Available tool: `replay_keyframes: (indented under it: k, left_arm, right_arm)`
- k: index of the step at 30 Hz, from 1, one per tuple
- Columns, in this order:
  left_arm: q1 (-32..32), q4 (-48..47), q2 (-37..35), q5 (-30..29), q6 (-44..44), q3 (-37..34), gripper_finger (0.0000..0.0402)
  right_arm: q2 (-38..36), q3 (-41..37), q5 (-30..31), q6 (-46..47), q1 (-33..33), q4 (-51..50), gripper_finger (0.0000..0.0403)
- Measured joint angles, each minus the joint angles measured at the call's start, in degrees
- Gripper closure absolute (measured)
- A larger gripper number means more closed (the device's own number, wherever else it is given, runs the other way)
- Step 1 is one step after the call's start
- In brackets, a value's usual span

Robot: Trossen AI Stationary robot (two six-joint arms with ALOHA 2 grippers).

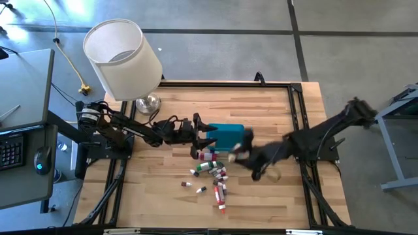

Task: Pick & Place food coloring
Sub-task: Put the large yellow food coloring bottle into the bin

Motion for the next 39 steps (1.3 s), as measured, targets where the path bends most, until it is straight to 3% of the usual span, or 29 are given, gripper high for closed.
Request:
replay_keyframes:
  k: [4, 8, 11, 13, 23, 30, 39]
  left_arm:
    - [0.0, 0.0, 0.0, 0.0, 0.2, 0.0, 0.0188]
    - [0.0, 1.5, 0.0, -0.1, 0.3, 0.0, 0.0188]
    - [0.0, 2.9, 0.0, -0.1, 0.4, 0.0, 0.0188]
    - [0.0, 3.0, 0.0, -0.1, 0.4, 0.0, 0.0188]
    - [0.0, 3.2, 0.0, -1.6, 0.4, 0.0, 0.0188]
    - [0.0, 2.9, 0.0, 0.3, 0.4, 0.0, 0.0188]
    - [0.0, 2.8, 0.0, 1.6, 0.4, 0.0, 0.0188]
  right_arm:
    - [-6.9, -14.6, -8.8, 2.5, -8.3, 24.7, 0.0282]
    - [-4.3, -29.5, -20.2, 13.8, -17.7, 54.8, 0.0286]
    - [2.2, -34.6, -20.8, 20.6, -22.2, 71.1, 0.0282]
    - [7.1, -34.7, -18.9, 22.9, -23.8, 76.0, 0.0280]
    - [27.7, -21.9, -17.7, 28.4, -25.5, 71.3, 0.0280]
    - [33.9, -17.9, -11.2, 28.9, -25.5, 71.4, 0.0282]
    - [40.8, -13.6, -10.5, 29.7, -25.5, 71.3, 0.0280]
